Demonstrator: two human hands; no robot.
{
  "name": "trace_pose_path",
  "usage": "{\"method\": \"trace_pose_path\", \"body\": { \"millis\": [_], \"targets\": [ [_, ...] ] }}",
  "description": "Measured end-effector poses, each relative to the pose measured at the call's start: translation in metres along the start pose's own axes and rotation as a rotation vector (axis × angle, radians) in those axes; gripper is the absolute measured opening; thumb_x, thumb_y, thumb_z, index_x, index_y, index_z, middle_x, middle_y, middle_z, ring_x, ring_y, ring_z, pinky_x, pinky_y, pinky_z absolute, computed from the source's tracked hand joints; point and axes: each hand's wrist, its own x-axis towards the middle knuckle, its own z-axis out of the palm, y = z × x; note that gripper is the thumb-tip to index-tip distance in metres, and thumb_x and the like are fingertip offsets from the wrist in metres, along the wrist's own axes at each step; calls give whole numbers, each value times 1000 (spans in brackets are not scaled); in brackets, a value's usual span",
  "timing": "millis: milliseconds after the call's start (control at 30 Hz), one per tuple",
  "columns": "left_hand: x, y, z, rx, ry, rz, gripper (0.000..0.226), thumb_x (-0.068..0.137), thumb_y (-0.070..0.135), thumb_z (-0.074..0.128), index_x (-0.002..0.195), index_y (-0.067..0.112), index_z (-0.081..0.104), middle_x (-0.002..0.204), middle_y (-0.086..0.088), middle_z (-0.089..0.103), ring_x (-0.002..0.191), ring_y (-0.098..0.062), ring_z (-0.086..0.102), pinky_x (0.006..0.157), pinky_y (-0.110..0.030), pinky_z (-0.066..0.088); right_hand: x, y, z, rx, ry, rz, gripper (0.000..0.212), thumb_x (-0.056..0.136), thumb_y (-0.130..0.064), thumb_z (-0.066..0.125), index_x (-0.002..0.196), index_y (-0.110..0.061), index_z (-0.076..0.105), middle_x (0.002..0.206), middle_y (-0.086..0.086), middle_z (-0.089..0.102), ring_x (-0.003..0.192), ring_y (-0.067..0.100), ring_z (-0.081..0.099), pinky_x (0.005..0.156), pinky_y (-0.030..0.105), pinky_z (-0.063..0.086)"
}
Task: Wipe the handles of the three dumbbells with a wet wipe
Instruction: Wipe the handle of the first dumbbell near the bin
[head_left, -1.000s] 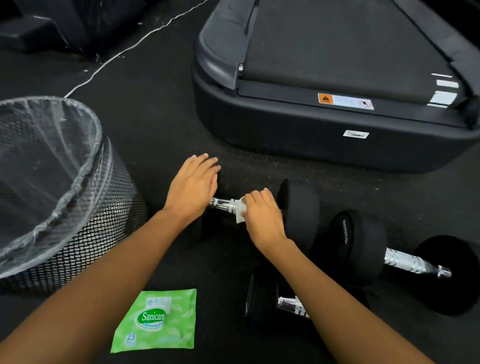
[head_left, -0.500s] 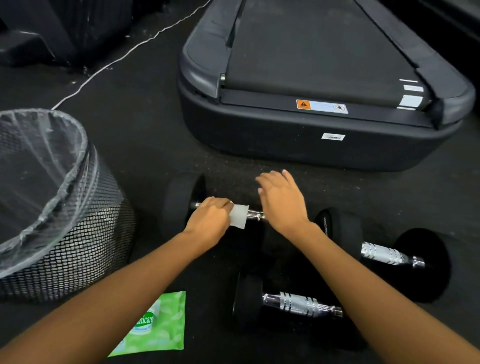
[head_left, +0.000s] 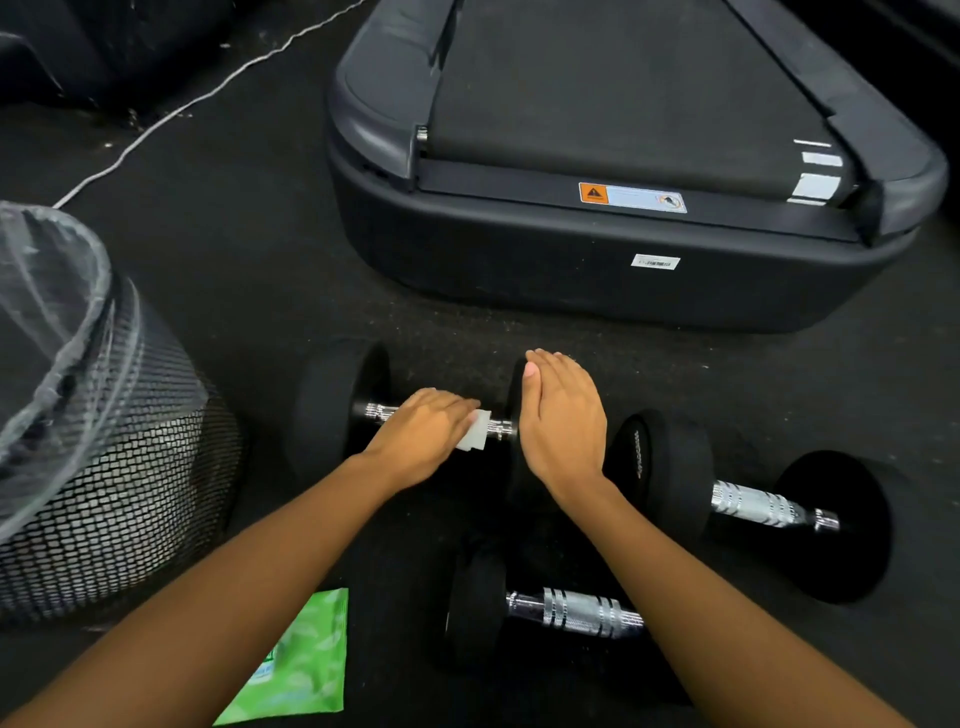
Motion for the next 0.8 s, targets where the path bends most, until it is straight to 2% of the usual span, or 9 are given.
{"method": "trace_pose_path", "body": {
  "millis": [100, 167, 267, 400, 500, 567, 633, 800],
  "targets": [
    [7, 15, 3, -77, 56, -12, 37, 100, 27, 36, 132, 14, 50, 124, -3, 48, 115, -17, 42, 100, -26, 33, 1, 1, 1, -11, 16, -14, 48, 97, -28, 25, 125, -4, 56, 128, 10, 58, 127, 23, 47, 112, 35, 28],
    [8, 25, 8, -127, 51, 4, 36, 100, 25, 37, 131, 12, 49, 120, -4, 48, 110, -17, 43, 95, -27, 36, 2, 2, 2, -12, 29, -17, 47, 97, -26, 27, 124, -3, 57, 127, 11, 59, 125, 24, 48, 110, 35, 29],
    [3, 20, 3, -214, 24, 17, 36, 99, 28, 40, 130, 13, 49, 126, -2, 49, 115, -14, 44, 99, -23, 33, 2, 2, 3, -10, 41, -16, 45, 96, -25, 28, 122, -3, 58, 125, 12, 60, 124, 25, 50, 109, 35, 30],
    [-5, 0, -7, -119, -40, 7, 40, 98, 36, 41, 133, 17, 47, 133, 2, 50, 122, -13, 44, 100, -15, 21, 1, 2, 5, -11, 84, -25, 52, 96, -30, 22, 121, -3, 59, 123, 11, 62, 122, 25, 51, 108, 35, 31],
    [4, -6, -6, -29, -55, -38, 38, 100, 37, 35, 123, 15, 56, 119, -2, 61, 111, -16, 54, 101, -26, 29, 0, 2, 6, -10, 81, -32, 57, 94, -33, 18, 122, -4, 59, 124, 10, 61, 123, 24, 50, 108, 35, 31],
    [14, -3, -8, 2, -116, -82, 38, 101, 32, 30, 109, 11, 61, 106, -6, 64, 101, -21, 59, 95, -32, 36, 1, 2, 6, -6, 84, -32, 58, 94, -33, 18, 122, -4, 59, 124, 10, 61, 123, 24, 50, 108, 35, 31],
    [22, 4, -10, -25, -196, -130, 38, 102, 29, 28, 103, 8, 59, 103, -10, 63, 98, -25, 58, 89, -35, 39, 1, 1, 6, -1, 97, -34, 57, 94, -33, 19, 120, -3, 60, 122, 11, 63, 121, 25, 52, 107, 36, 33],
    [19, 6, -11, -169, -209, 11, 34, 99, 33, 35, 123, 19, 55, 118, -1, 61, 110, -17, 54, 98, -35, 39, 1, 2, 5, -7, 98, -33, 57, 94, -33, 19, 119, -3, 60, 121, 11, 63, 120, 26, 53, 107, 36, 34]
  ]
}}
